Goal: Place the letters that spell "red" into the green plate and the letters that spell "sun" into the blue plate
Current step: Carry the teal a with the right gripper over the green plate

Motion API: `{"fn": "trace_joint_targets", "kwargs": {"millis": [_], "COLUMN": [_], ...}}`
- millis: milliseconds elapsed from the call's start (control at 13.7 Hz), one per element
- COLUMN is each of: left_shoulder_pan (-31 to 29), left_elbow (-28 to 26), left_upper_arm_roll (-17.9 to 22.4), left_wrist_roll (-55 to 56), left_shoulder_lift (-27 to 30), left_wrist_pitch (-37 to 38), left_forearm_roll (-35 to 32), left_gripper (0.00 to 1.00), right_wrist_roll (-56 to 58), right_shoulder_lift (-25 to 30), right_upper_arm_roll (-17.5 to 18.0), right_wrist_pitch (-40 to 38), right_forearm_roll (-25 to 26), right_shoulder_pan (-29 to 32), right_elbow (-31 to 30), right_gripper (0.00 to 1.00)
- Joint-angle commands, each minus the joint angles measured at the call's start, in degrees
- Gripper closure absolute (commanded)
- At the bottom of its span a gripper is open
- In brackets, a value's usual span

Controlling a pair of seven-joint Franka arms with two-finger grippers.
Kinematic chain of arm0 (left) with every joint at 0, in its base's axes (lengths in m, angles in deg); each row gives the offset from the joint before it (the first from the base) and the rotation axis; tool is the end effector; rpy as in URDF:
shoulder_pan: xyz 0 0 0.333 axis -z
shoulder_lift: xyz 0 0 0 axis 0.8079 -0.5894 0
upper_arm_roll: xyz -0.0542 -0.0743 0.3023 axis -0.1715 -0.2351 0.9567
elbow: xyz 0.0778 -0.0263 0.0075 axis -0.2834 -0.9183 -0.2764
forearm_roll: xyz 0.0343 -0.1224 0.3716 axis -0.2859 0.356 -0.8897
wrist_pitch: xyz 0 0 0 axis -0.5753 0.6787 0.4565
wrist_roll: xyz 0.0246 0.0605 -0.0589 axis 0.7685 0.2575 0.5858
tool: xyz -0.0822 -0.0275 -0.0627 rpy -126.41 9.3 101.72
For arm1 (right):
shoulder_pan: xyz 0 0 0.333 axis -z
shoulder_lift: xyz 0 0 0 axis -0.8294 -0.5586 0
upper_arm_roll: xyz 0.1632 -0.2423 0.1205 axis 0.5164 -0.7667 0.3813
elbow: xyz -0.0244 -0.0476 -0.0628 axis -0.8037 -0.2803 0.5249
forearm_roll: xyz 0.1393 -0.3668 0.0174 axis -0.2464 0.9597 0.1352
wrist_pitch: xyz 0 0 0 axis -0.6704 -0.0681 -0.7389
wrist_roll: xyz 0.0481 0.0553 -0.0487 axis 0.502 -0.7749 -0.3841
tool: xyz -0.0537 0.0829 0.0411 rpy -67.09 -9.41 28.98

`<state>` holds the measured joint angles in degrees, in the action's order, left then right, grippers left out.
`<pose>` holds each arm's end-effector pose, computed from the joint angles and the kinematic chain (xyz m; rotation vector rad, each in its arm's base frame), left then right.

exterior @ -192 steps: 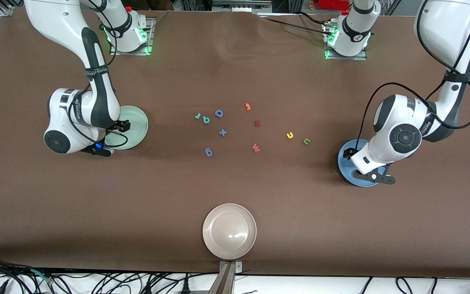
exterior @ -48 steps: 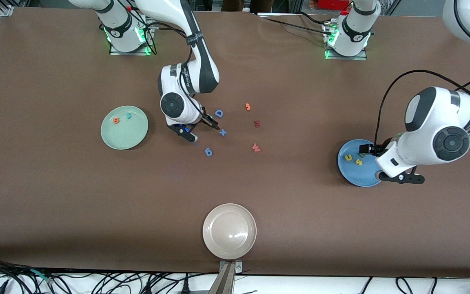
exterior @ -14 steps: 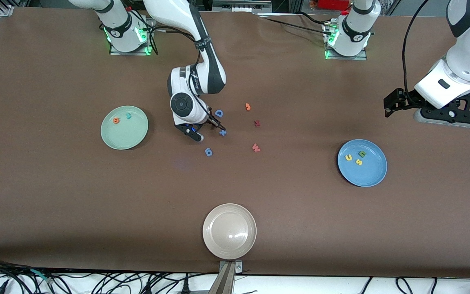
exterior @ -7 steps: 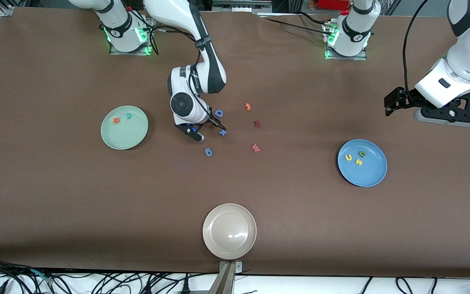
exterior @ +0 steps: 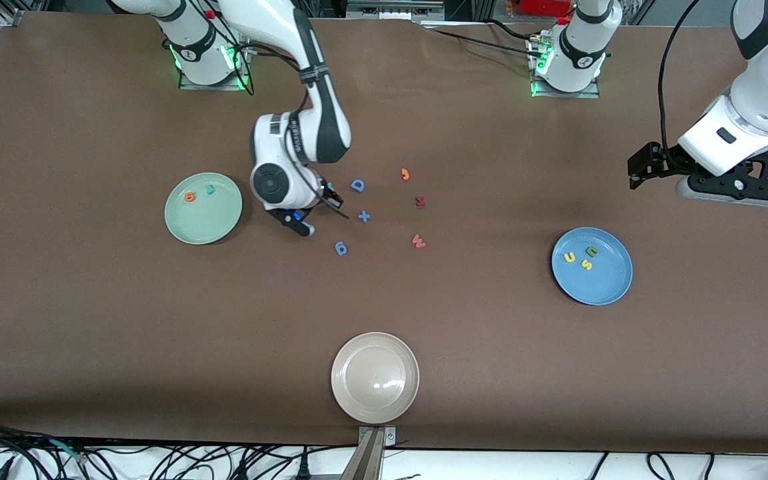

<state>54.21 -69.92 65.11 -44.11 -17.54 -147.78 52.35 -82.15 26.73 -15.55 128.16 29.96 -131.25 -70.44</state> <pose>0.5620 -0.0660 0.5682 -3.1068 0.1944 -0.0051 0.4973 0.3309 0.2204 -2.9195 0.8865 0.6693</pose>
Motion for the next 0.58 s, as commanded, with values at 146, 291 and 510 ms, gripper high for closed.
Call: {"fn": "trace_joint_targets", "kwargs": {"millis": [146,291,510], "left_shoulder_pan": [0.4,0.4,0.4], "left_elbow": [0.4,0.4,0.4], "left_upper_arm_roll": [0.8,0.8,0.8], "left_wrist_roll": [-1.6,-1.6,-1.7], "left_shoulder_lift": [0.6,0.6,0.6], "left_wrist_pitch": [0.7,0.7,0.7], "left_forearm_roll": [1.8,1.8,1.8], "left_gripper": [0.00,0.00,0.00], "right_wrist_roll": [13.3,19.6,28.1], "right_shoulder_lift": [1.3,0.8,0.6], "right_upper_arm_roll": [-13.5,-16.5,-16.7], "right_wrist_pitch": [-14.0,-16.3,-16.4], "right_forearm_roll": [1.1,4.7,7.8], "right_shoulder_pan": [-0.6,0.5,5.1], "right_elbow": [0.8,0.6,0.0], "right_gripper": [0.88,0.88,0.88]}}
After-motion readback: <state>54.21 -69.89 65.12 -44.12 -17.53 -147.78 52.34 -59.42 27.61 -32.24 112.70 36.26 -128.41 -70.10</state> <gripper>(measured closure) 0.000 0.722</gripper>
